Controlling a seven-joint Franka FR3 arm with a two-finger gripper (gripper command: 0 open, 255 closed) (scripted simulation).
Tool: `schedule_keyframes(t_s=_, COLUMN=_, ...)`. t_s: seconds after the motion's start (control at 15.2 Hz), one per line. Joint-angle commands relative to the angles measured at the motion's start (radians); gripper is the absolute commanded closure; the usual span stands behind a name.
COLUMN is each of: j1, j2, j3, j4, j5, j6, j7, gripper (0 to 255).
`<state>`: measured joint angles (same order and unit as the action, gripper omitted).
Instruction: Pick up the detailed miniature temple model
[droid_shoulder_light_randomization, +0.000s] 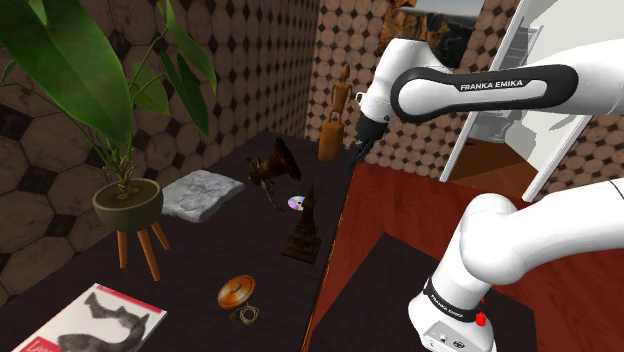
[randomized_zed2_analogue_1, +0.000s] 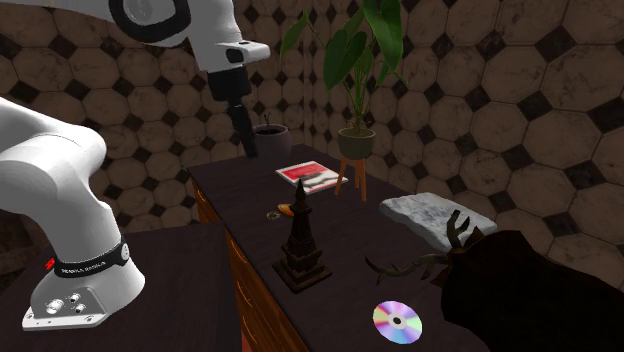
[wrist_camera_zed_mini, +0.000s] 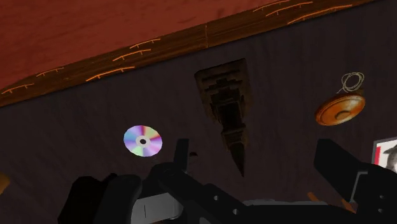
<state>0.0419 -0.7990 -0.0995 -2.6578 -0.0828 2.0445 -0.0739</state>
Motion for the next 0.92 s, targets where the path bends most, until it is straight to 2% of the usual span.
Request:
schedule_keyframes(t_s=0.0, j1=0.014, j2=0.023, j3=-0.021, j4=-0.058, j5=-0.009, j6=0.134, j7=-0.043, gripper=0)
schedule_keyframes(t_s=0.46, j1=0.096, j2=0.234, j3=-0.111, j4=-0.182, j5=-0.015, j6=0.625, j7=-0.201, gripper=0)
schedule_keyframes(t_s=0.59, j1=0.143, j2=0.327, j3=-0.153, j4=-0.19, j5=0.002, j6=0.771, j7=-0.261, gripper=0)
schedule_keyframes(t_s=0.73, j1=0.225, j2=0.429, j3=-0.222, j4=-0.187, j5=0.044, j6=0.914, j7=-0.341, gripper=0)
schedule_keyframes(t_s=0.86, j1=0.248, j2=0.454, j3=-0.242, j4=-0.19, j5=0.057, j6=0.948, j7=-0.357, gripper=0)
